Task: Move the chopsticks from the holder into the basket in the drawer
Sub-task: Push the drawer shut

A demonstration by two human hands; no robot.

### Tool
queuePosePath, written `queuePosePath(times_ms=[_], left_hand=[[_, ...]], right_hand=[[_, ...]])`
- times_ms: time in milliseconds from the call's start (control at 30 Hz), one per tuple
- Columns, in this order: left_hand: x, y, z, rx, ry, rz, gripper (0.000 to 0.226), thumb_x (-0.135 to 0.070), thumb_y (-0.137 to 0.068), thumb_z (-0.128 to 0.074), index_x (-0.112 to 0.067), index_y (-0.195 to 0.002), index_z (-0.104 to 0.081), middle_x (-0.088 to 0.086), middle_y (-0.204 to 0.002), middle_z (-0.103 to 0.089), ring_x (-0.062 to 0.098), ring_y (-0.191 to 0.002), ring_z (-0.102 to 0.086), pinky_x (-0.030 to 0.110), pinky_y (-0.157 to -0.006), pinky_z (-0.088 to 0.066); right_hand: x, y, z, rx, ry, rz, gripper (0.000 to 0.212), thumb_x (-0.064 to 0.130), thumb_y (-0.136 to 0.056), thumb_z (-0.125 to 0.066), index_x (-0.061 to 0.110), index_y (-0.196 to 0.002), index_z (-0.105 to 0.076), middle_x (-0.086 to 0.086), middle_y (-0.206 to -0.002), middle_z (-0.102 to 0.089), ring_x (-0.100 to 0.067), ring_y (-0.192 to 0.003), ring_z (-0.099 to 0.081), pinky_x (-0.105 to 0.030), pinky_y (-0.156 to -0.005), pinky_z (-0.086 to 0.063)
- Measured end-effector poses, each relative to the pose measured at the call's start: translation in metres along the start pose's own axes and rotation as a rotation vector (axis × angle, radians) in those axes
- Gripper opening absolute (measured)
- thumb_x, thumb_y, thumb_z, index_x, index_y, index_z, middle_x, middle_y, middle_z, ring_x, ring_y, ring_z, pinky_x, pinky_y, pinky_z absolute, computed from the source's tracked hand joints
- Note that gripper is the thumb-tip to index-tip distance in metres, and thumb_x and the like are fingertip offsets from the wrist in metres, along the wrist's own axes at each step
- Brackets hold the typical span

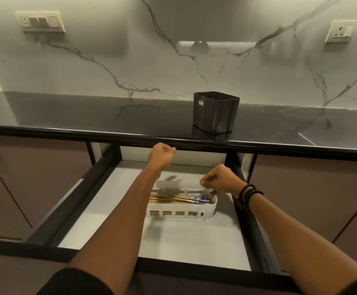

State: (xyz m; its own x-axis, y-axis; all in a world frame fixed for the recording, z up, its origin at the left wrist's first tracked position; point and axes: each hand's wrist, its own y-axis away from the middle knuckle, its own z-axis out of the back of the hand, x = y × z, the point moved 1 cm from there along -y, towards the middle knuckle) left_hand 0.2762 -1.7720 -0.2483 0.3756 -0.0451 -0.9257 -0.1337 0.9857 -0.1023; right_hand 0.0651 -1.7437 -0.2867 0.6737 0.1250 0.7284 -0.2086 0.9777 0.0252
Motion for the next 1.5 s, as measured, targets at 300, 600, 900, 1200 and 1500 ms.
queuePosePath(times_ms=[300,600,900,1200,1500], left_hand=[[-0.026,0.092,0.038,0.788,-0.752,-0.137,0.087,-0.061,-0.067,-0.074,-0.029,-0.140,-0.040,-0.007,-0.151,-0.034,0.016,-0.133,-0.036,0.037,-0.109,-0.034],[-0.023,0.152,0.058,0.991,-1.077,-0.069,0.125,-0.062,-0.050,-0.085,-0.037,-0.150,-0.016,-0.014,-0.160,0.001,0.022,-0.148,-0.001,0.043,-0.117,-0.013],[-0.025,0.121,0.054,0.791,-1.150,-0.300,0.150,-0.065,-0.048,-0.082,-0.026,-0.149,0.021,-0.005,-0.154,0.034,0.013,-0.134,0.037,0.034,-0.103,0.017],[-0.031,0.017,0.028,0.631,-1.141,-0.336,0.149,-0.066,-0.049,-0.081,-0.022,-0.149,0.021,-0.001,-0.155,0.032,0.016,-0.136,0.037,0.042,-0.108,0.021],[0.001,-0.083,-0.001,0.184,-1.132,-0.540,0.115,-0.071,-0.068,-0.065,-0.019,-0.153,-0.008,0.007,-0.160,-0.008,0.026,-0.147,-0.004,0.052,-0.118,-0.004]], right_hand=[[0.068,0.063,0.011,0.412,0.045,0.155,0.023,0.013,-0.087,-0.069,-0.001,-0.105,-0.072,-0.018,-0.101,-0.074,-0.027,-0.092,-0.071,-0.030,-0.085,-0.058],[0.097,0.144,-0.001,0.692,0.194,0.245,0.035,0.027,-0.072,-0.083,0.014,-0.103,-0.073,0.002,-0.092,-0.077,-0.013,-0.088,-0.072,-0.025,-0.087,-0.056],[0.093,0.130,0.002,0.499,0.247,0.278,0.049,0.023,-0.072,-0.084,0.015,-0.117,-0.068,0.005,-0.113,-0.070,-0.007,-0.103,-0.066,-0.020,-0.093,-0.053],[0.056,0.039,0.024,0.105,0.373,0.340,0.073,0.038,-0.072,-0.079,0.022,-0.137,-0.050,0.006,-0.142,-0.049,-0.006,-0.125,-0.042,-0.029,-0.108,-0.038],[0.019,-0.063,0.020,-0.435,0.715,0.478,0.074,0.036,-0.082,-0.070,0.012,-0.146,-0.039,-0.006,-0.145,-0.042,-0.025,-0.133,-0.036,-0.041,-0.104,-0.037]])
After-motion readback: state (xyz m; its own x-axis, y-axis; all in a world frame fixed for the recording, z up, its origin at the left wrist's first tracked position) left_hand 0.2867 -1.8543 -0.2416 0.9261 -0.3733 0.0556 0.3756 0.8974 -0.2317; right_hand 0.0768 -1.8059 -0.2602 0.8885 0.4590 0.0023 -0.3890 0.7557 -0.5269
